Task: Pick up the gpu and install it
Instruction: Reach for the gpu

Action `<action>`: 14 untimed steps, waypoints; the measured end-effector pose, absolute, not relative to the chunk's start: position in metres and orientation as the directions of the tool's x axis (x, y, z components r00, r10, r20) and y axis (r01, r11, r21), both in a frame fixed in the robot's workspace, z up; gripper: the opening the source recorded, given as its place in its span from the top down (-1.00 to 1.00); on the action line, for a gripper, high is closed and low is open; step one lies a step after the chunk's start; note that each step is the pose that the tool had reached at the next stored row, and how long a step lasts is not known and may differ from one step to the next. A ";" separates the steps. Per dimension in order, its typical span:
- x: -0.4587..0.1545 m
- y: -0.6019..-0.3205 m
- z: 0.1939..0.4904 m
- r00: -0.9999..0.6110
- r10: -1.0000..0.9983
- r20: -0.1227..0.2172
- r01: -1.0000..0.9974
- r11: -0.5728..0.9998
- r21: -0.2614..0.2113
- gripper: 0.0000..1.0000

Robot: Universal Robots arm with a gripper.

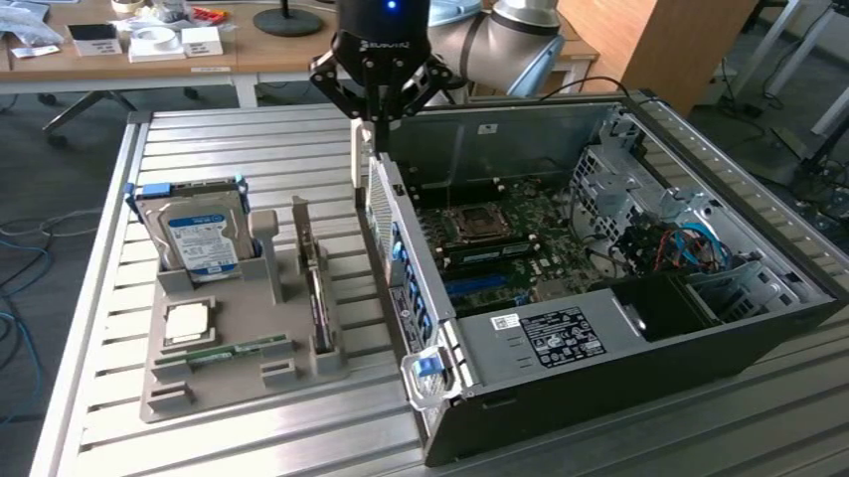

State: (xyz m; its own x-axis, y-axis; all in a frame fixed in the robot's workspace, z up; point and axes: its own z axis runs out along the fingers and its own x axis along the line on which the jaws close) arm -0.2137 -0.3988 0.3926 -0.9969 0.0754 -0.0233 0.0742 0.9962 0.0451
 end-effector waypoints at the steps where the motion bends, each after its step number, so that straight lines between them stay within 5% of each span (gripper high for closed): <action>1: -0.214 -0.399 0.393 -0.997 0.075 -0.023 0.074 0.996 0.045 0.79; 14: -0.221 -0.399 0.393 -0.997 0.075 -0.023 0.074 0.996 0.045 0.79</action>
